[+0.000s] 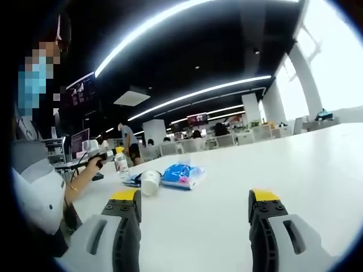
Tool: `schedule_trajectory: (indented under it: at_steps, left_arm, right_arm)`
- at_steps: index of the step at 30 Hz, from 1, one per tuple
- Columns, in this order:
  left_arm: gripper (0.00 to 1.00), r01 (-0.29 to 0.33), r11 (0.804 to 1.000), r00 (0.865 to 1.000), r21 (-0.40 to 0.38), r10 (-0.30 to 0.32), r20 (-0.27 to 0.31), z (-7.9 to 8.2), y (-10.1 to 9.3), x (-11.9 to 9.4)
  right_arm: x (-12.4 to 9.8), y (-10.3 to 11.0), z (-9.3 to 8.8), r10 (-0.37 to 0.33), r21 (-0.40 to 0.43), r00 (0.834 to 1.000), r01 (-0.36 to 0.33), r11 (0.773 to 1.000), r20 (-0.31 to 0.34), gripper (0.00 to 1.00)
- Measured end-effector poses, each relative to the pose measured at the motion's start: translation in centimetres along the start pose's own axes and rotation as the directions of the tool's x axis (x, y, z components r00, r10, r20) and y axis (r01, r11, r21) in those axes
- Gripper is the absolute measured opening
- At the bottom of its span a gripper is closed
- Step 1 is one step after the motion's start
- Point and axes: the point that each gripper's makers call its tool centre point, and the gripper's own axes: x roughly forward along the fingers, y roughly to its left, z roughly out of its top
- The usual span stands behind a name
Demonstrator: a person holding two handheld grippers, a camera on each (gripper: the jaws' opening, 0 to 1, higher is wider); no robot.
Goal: Arrange the tabletop items into an orderly group along one side of the table until the central work area is clear of visible clutter.
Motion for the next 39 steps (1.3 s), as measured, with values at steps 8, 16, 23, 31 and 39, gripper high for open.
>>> schedule_trajectory:
  at_steps: [8, 16, 23, 31, 39]
  left_arm:
    - [0.23, 0.002, 0.998, 1.000, 0.057, -0.003, 0.022, 0.5, -0.1, -0.7]
    - [0.19, -0.005, 0.996, 0.998, 0.086, 0.000, 0.061, 1.9, 0.1, -1.4]
    - [0.16, -0.016, 0.995, 0.991, 0.098, 0.003, 0.136, 3.8, 0.0, -2.2]
    - [0.16, -0.015, 0.994, 0.991, 0.109, 0.000, 0.132, 3.7, 0.0, -2.2]
    - [0.16, -0.006, 0.995, 0.991, 0.102, -0.008, 0.134, 3.8, 0.0, -2.1]
  right_arm:
    - [0.6, 0.4, 0.1, 0.016, -0.001, 1.000, -0.016, 1.000, -0.010, 0.74]
    - [1.1, 1.1, 0.9, 0.033, -0.010, 0.999, -0.033, 0.999, 0.001, 0.71]
    - [3.0, 2.0, 1.6, 0.069, -0.016, 0.998, -0.069, 0.997, -0.009, 0.70]
    - [5.2, 2.0, 4.1, 0.068, 0.020, 0.995, -0.070, 0.997, 0.073, 0.64]
    - [6.2, 2.1, 4.5, 0.093, 0.000, 0.993, -0.093, 0.996, 0.075, 0.54]
